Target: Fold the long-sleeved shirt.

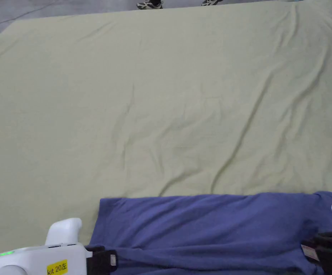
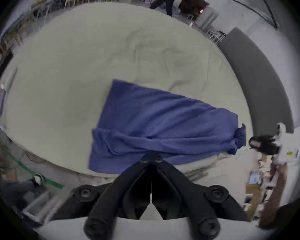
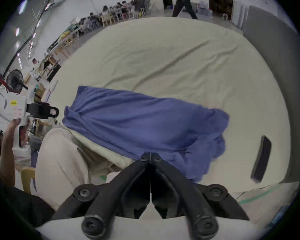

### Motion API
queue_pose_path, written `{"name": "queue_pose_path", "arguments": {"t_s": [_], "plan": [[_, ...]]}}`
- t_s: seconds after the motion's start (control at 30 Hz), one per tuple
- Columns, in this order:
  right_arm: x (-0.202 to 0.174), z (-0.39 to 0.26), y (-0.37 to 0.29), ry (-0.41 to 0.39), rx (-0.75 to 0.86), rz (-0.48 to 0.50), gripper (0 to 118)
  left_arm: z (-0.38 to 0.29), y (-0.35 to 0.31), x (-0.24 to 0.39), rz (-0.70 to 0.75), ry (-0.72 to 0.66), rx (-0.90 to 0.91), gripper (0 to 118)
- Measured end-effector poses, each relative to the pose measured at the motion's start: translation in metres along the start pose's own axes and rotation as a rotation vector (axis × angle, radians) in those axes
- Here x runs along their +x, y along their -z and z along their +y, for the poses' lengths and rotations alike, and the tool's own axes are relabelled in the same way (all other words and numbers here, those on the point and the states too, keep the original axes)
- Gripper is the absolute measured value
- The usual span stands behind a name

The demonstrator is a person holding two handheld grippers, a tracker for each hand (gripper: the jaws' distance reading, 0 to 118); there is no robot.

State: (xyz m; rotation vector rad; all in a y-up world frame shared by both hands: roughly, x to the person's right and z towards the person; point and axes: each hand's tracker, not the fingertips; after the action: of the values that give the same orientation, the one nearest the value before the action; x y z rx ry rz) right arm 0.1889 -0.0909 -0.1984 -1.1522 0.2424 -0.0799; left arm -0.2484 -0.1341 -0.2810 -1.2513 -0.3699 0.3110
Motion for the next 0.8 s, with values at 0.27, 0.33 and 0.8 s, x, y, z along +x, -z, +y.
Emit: {"name": "queue_pose_path", "arguments": {"t_s": [0.27,0.33,0.8], "plan": [[-0.010,0.025,0.001,0.023,0.090,0.188,0,0.063,0.014,-0.085,-0.218,-0.130,0.115,115],[-0.006,0.028,0.004,0.048,0.105,0.255,0,0.070,0.036,-0.108,-0.198,-0.180,-0.033,115],[-0.011,0.037,0.050,0.161,0.071,0.497,0,0.071,0.111,-0.155,-0.660,-0.294,-0.093,118]]}}
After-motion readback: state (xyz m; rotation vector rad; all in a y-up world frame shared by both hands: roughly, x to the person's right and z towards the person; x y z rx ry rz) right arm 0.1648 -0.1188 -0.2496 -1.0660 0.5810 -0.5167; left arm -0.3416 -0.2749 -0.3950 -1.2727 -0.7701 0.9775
